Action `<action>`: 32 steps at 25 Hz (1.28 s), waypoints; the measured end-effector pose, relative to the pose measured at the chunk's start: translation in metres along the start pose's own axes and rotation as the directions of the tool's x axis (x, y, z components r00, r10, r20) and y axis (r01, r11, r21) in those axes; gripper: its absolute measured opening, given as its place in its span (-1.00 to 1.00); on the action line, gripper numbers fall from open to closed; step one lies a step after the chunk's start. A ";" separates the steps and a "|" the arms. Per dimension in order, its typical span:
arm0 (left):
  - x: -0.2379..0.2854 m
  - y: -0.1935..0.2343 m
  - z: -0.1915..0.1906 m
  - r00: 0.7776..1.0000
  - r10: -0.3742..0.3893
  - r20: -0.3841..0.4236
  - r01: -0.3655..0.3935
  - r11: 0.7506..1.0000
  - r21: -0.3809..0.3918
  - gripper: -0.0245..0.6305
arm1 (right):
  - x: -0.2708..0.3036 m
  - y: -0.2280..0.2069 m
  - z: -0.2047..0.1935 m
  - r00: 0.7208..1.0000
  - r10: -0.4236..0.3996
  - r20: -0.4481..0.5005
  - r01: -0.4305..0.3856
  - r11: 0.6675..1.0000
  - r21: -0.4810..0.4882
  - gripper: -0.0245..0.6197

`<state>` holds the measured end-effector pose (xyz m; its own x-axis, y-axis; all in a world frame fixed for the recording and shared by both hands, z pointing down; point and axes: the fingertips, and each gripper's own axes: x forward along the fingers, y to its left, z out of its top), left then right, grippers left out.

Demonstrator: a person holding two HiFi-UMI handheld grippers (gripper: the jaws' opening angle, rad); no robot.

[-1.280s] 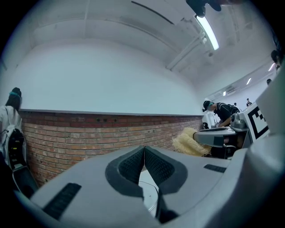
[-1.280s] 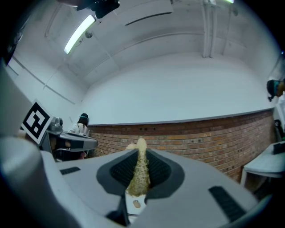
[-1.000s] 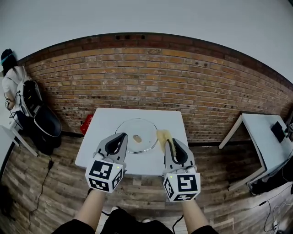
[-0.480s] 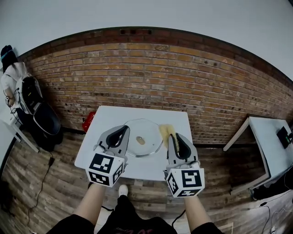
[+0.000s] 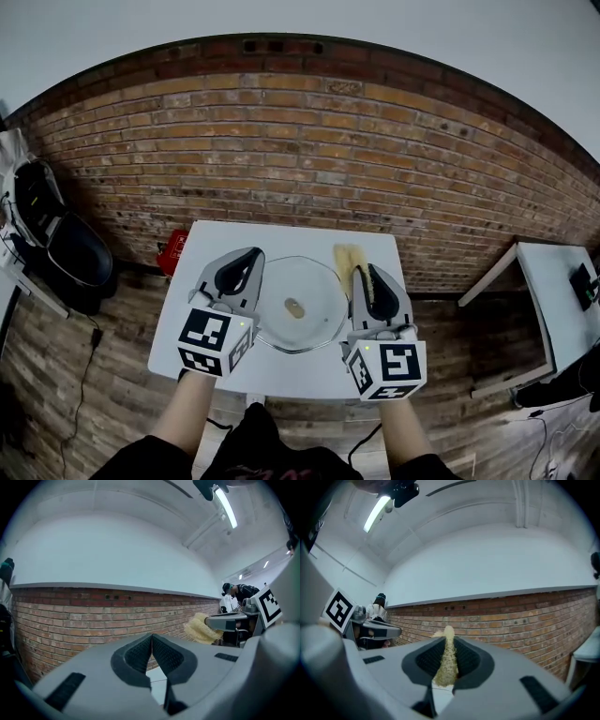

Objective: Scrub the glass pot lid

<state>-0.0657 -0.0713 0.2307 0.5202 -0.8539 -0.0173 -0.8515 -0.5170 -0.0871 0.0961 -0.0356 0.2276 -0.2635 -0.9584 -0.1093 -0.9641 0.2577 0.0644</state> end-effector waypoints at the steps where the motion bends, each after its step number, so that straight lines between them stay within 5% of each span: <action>1: 0.008 0.011 -0.003 1.000 -0.003 -0.002 0.003 1.000 -0.006 -0.90 | 0.012 0.001 -0.001 1.000 -0.005 0.000 0.005 1.000 -0.003 -0.74; 14: 0.080 0.108 -0.039 0.998 -0.060 -0.035 0.056 0.994 -0.095 -0.89 | 0.126 0.020 -0.011 0.996 -0.081 -0.029 0.080 0.995 -0.062 -0.74; 32: 0.124 0.108 -0.038 0.998 -0.002 -0.067 0.001 1.000 -0.015 -0.89 | 0.153 -0.020 -0.035 0.997 -0.036 -0.065 0.035 0.999 -0.015 -0.74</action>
<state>-0.0959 -0.2357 0.2569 0.5164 -0.8549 0.0492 -0.8519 -0.5187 -0.0725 0.0766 -0.1920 0.2438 -0.2257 -0.9731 -0.0472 -0.9721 0.2218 0.0758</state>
